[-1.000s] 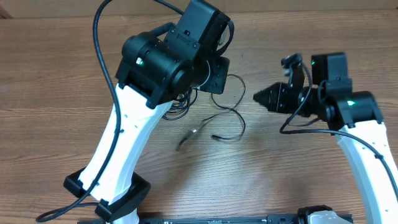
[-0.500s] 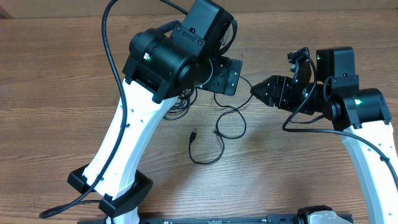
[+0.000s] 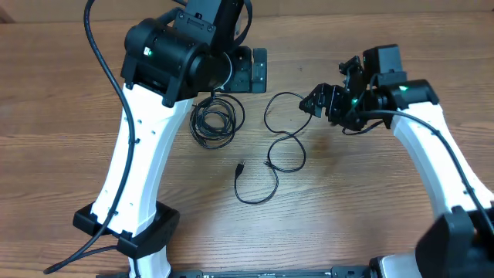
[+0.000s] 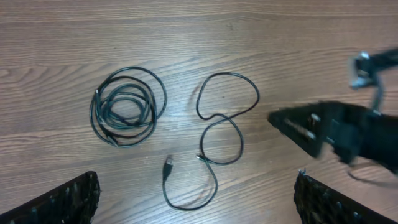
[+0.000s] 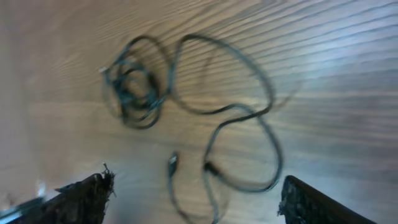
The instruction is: Untangle cables
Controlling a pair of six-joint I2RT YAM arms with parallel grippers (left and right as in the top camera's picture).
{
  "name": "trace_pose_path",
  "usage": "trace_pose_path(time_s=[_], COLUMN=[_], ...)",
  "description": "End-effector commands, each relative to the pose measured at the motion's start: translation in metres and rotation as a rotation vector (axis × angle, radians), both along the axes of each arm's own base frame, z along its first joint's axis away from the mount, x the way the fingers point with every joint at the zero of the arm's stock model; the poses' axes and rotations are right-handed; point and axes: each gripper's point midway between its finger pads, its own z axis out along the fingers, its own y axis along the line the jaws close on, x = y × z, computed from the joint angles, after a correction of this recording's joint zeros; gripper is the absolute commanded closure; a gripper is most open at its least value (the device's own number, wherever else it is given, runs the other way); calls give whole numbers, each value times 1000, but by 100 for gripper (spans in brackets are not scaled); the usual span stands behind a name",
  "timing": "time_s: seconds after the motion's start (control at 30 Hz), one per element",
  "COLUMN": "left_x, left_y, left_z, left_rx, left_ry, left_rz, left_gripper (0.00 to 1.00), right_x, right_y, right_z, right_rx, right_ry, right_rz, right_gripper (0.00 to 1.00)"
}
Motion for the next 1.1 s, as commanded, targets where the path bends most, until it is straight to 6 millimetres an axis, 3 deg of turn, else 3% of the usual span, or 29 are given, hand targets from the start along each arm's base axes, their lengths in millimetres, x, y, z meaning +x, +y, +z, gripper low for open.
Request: trace_pose_path(time_s=[0.0,0.17,0.27,0.43,0.57,0.83,0.93,1.0,1.07], left_x=[0,0,0,0,0,0,0,0,0], left_y=[-4,-4,-4,-4,-4,-4,-4,-4,-5], left_z=[-4,-4,-4,-4,-4,-4,-4,-4,-4], left_rx=[4,4,4,5,4,4,4,4,3], left_ry=[10,11,11,11,11,11,11,11,12], left_rz=[-27,-27,-27,-27,-27,-27,-27,-28,-29], left_gripper=[0,0,0,0,0,0,0,0,0], right_x=[15,26,27,32,35,32,33,36,39], right_y=[-19,-22,-16,-9,-8,7,16,22,24], right_z=[-30,-65,-79,-86,-92,-110,-109,-106,-100], right_rx=[-134,-180,-159,-129,-131,-125,-122,-118,-109], right_ry=[10,39,56,52,25,-6,-29,-50,-51], right_rz=[-46,-15,31,43,61,87,107,117,101], right_gripper=[8,10,16,17,23,49,69,91,96])
